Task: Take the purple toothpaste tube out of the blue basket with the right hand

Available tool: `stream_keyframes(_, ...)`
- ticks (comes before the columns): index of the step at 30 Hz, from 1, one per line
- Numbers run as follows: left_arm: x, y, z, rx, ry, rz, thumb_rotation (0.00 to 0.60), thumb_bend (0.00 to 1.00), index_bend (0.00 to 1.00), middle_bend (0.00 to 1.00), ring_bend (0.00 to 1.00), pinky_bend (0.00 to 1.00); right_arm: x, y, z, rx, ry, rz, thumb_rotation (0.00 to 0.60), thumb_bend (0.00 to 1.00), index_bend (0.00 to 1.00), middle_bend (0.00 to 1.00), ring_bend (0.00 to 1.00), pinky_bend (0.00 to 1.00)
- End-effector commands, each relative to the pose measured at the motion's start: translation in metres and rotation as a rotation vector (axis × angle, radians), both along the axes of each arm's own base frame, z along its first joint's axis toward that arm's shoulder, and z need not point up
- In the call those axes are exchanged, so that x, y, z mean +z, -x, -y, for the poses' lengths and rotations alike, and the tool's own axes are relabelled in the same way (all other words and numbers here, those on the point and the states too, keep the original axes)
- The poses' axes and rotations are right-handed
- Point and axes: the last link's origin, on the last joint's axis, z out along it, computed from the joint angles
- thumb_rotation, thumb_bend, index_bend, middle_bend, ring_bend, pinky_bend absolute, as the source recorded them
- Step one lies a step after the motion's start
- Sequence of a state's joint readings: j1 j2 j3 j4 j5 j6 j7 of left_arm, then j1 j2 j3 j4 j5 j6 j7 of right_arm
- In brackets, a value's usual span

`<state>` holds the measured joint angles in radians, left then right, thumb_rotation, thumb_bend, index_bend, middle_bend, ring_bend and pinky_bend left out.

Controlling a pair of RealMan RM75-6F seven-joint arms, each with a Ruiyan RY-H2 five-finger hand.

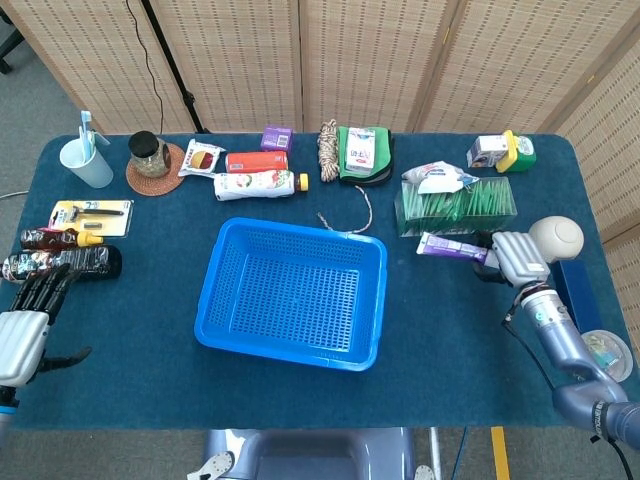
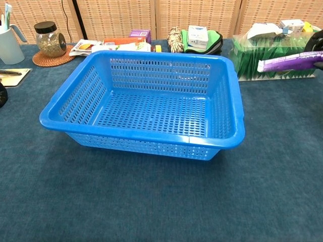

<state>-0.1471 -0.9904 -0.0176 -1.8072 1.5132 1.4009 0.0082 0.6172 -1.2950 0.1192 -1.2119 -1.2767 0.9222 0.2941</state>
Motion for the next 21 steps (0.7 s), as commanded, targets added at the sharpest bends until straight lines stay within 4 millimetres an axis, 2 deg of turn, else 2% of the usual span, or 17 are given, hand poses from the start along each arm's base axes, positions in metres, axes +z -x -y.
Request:
stream_keyframes(1,-0.001,0.0,0.001,-0.001,0.004,-0.002,0.6,0.0,0.0,0.0,0.0,0.0,-0.014,0.009,-0.004,-0.018,-0.039,-0.008,0.6,0.87,0.63,0.56,0.43,0.6)
stream_keyframes(6,0.0,0.0,0.001,0.001,-0.001,0.001,0.6,0.0,0.0,0.0,0.0,0.0,-0.025,0.011,-0.007,-0.009,-0.068,-0.019,0.6,0.87,0.62,0.56,0.43,0.6)
stream_keyframes(8,-0.001,0.001,0.001,0.002,0.004,-0.002,0.6,0.0,0.0,0.0,0.0,0.0,-0.03,0.011,-0.011,-0.006,-0.091,-0.031,0.6,0.84,0.59,0.54,0.42,0.57)
stream_keyframes(9,-0.001,0.001,0.001,0.002,0.006,-0.003,0.6,0.0,0.0,0.0,0.0,0.0,-0.03,0.011,-0.012,-0.008,-0.103,-0.035,0.6,0.78,0.54,0.49,0.38,0.51)
stream_keyframes(11,-0.001,0.0,0.001,0.0,0.007,-0.006,0.6,0.0,0.0,0.0,0.0,0.0,-0.029,0.016,-0.014,-0.014,-0.135,-0.09,0.6,0.54,0.33,0.29,0.2,0.33)
stream_keyframes(12,-0.001,0.0,0.001,-0.001,0.007,-0.007,0.6,0.0,0.0,0.0,0.0,0.0,-0.028,0.018,-0.014,-0.021,-0.141,-0.114,0.6,0.32,0.18,0.15,0.09,0.2)
stream_keyframes(14,-0.001,0.0,0.001,0.0,0.007,-0.007,0.6,0.0,0.0,0.0,0.0,0.0,-0.026,0.018,-0.015,-0.033,-0.136,-0.129,0.6,0.05,0.02,0.01,0.0,0.04)
stream_keyframes(15,-0.001,0.0,0.001,0.0,0.007,-0.007,0.6,0.0,0.0,0.0,0.0,0.0,-0.025,0.017,-0.016,-0.035,-0.131,-0.128,0.6,0.0,0.0,0.0,0.0,0.01)
stream_keyframes(21,-0.001,0.001,0.001,-0.001,0.007,-0.008,0.6,0.0,0.0,0.0,0.0,0.0,-0.007,0.011,-0.031,-0.003,-0.014,-0.121,0.6,0.0,0.0,0.0,0.0,0.0)
